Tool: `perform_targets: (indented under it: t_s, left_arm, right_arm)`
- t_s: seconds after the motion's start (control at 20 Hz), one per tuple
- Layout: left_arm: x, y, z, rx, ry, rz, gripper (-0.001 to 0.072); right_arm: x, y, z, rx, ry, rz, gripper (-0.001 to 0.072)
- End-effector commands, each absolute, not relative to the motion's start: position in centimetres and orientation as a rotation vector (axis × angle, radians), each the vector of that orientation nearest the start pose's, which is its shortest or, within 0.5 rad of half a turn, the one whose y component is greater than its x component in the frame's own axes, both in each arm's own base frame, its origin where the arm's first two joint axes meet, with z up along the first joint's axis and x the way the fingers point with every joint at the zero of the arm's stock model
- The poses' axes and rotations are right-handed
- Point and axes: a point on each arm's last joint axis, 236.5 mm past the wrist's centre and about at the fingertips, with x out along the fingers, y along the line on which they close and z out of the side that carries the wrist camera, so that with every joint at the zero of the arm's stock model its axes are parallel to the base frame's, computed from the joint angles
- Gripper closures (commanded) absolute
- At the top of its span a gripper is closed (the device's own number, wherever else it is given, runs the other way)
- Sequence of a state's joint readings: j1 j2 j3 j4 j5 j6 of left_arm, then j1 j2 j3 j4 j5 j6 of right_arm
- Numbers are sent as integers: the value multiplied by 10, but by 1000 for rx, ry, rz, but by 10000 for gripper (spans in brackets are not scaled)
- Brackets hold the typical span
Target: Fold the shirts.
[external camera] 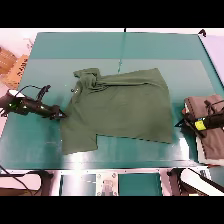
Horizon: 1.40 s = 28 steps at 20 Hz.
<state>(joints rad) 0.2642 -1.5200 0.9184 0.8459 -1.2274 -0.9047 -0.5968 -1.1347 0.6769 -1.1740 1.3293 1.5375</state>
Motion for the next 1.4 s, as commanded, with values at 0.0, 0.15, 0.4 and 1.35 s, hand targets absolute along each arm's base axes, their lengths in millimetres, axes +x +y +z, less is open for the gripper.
perform_targets:
  t_s: [0.0, 0.15, 0.4, 1.35]
  left_arm:
    - [329, -63, -89, -481, 1436, -579, 681]
    - [329, -64, -89, -483, 1437, -581, 681]
    - [324, -67, -87, -494, 1456, -596, 681]
    - [330, -104, 338, -110, 411, -673, 682]
  right_arm:
    - [185, -24, -100, 967, 1647, -257, 170]
    - [185, -19, -122, 991, 1592, -281, 170]
    - [192, 12, -131, 1061, 1568, -132, 170]
    - [339, -28, 295, 539, 483, 153, 697]
